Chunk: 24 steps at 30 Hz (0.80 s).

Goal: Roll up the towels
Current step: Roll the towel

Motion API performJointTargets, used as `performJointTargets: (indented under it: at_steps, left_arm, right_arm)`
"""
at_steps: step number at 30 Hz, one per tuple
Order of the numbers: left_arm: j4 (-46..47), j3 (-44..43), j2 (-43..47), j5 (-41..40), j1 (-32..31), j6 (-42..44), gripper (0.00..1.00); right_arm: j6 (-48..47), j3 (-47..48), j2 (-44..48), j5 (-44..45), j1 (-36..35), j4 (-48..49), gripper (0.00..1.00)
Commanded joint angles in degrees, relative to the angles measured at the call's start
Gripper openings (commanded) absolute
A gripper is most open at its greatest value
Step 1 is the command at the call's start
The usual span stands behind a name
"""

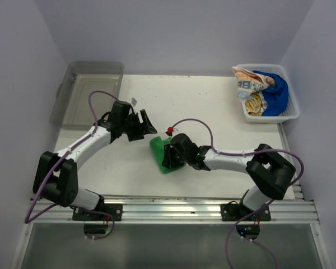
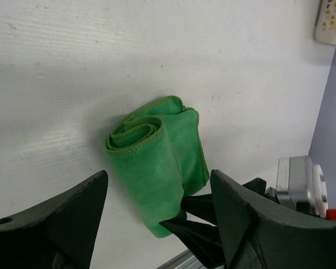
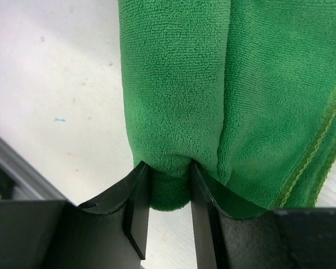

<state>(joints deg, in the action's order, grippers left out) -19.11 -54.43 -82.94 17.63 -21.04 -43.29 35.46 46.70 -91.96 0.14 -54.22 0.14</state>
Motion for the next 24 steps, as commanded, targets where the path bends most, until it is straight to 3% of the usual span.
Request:
performJointTargets:
  at_steps: [1,11,20,24]
  left_arm:
    - [1.7,1.8,2.8,2.9,0.3,2.2,0.77]
    - [11.2,12.4,1.6,10.6,-0.1,0.7,0.84]
    - [15.0,10.9,-4.2,10.8,-0.4,-0.1,0.8]
    - [15.5,9.7,-8.2,10.8,-0.5,0.1,0.73]
  right_arm:
    - [5.0,-3.5,-0.2,-14.1,3.0,7.0,0.0]
    - [13.0,-8.8,-5.0,-28.3,10.9,22.3,0.0]
    - [14.5,-9.7,-9.5,-32.2,11.1,26.9,0.0]
    - [14.7,-10.2,-9.4,-32.0,11.2,27.1,0.0]
